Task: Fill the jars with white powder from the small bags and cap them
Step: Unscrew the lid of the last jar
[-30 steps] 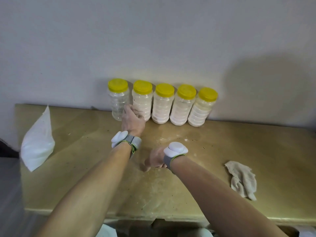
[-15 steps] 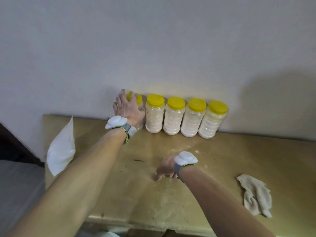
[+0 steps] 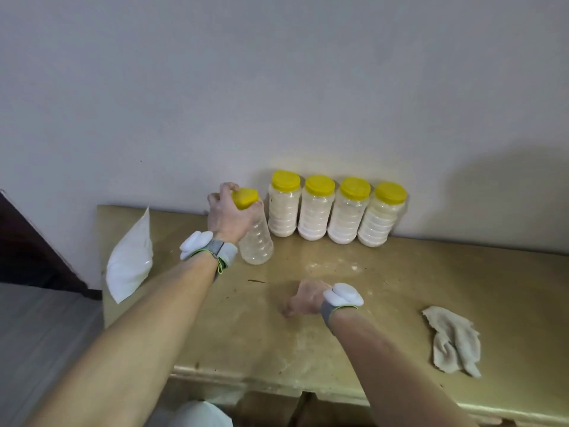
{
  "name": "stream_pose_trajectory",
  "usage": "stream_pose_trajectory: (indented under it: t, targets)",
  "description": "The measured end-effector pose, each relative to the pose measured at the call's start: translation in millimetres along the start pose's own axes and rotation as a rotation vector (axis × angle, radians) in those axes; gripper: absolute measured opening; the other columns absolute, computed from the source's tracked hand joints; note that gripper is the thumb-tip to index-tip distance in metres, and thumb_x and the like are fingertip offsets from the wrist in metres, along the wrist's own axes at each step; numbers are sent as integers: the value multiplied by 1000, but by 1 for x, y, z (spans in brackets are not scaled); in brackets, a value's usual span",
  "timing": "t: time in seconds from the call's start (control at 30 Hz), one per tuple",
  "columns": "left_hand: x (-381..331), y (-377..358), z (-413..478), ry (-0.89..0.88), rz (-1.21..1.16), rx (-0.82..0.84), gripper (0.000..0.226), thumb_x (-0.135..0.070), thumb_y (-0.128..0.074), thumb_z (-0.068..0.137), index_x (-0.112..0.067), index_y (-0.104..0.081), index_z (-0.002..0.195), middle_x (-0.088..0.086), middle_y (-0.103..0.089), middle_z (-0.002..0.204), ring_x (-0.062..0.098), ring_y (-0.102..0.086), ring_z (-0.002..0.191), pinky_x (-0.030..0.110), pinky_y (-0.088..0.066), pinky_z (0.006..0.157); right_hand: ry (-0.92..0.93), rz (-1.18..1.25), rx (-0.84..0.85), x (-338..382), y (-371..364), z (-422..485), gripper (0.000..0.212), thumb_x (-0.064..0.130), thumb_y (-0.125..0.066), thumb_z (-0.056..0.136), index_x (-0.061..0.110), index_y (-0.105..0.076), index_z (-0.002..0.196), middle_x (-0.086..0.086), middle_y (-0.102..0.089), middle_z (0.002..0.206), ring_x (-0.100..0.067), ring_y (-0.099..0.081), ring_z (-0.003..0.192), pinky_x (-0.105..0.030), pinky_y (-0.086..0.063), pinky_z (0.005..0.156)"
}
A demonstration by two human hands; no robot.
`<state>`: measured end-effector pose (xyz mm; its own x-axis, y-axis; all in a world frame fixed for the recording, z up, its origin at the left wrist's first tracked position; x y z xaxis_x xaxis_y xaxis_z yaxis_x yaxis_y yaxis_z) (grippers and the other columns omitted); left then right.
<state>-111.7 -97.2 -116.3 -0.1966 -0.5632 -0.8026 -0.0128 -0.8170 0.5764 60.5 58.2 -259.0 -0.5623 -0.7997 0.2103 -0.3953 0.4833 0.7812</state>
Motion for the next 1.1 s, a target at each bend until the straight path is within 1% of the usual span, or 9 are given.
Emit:
stream_pose_trajectory:
  t: [0.07,0.13,0.27,0.4,0.53,0.67,0.83,0.97,1.1]
  targets:
    - [5,1,-21,63,-75,45,52,-44,-76,81,-28,-51,124,3,-43,119,30,-55,109,29,-38,89,-6,125,-64,-9,-7,-8,79,66,-69,70,19,-52,132,-7,-62,126,-29,-57,117,-37,-48,94]
    - [7,3,-47,95,-138,88,52,-49,-77,77,-30,-54,119,0,-46,115,25,-54,107,28,-39,88,24,286,-116,-17,-11,-20,85,64,-71,69,18,-45,135,-5,-60,128,-28,-55,120,-39,-49,97]
    - [7,-5,-92,163,-275,148,59,-60,-68,58,-33,-54,109,4,-56,117,25,-57,107,32,-44,88,193,501,-272,-17,-7,-51,59,38,-75,73,28,-47,124,1,-65,110,-23,-63,102,-32,-53,84]
    - [8,-18,-127,260,-423,204,64,-49,-80,78,-22,-50,128,1,-59,117,17,-59,89,28,-41,73,265,403,-400,-11,-17,-83,19,32,-61,79,31,-46,90,4,-58,96,-25,-58,96,-33,-47,79]
    - [15,-40,-159,307,-303,360,72,-61,-84,68,-18,-53,116,2,-65,114,22,-63,100,37,-50,89,302,414,-514,-5,-22,-101,14,21,-56,81,24,-54,95,5,-57,98,-22,-56,98,-30,-44,79]
    - [11,-34,-171,197,-158,383,78,-59,-86,61,-17,-52,117,0,-65,113,20,-62,101,35,-49,85,367,451,-445,-11,-31,-102,24,24,-61,81,26,-63,105,12,-60,90,-14,-61,86,-23,-51,76]
    - [-1,-25,-185,-192,352,448,77,-55,-75,68,-28,-40,132,-4,-56,122,27,-61,108,32,-46,80,235,1184,-234,-38,-17,-103,48,59,-52,88,20,-63,113,-2,-72,86,-17,-57,56,-25,-39,49]
    - [13,-36,-197,-339,605,525,90,-63,-65,56,-40,-28,135,-7,-50,123,31,-58,112,39,-50,87,196,937,-150,-32,-9,-115,65,80,-32,89,25,-58,112,-7,-70,81,-18,-56,55,-22,-40,47]
    - [19,-45,-208,-439,659,543,80,-67,-58,54,-40,-31,125,-8,-54,115,25,-58,109,43,-50,90,96,773,-26,-32,-23,-102,83,81,-36,87,4,-66,95,-9,-65,68,-18,-55,49,-24,-48,50]
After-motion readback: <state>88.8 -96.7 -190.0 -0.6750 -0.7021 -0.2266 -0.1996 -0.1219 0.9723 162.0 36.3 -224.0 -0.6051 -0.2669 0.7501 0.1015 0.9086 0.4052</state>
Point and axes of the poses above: each hand's wrist, its own z-axis towards the middle knuckle, its own y-axis out of the back of the hand, x = y × z, the point moved 10 cm from there along z, towards the middle knuckle
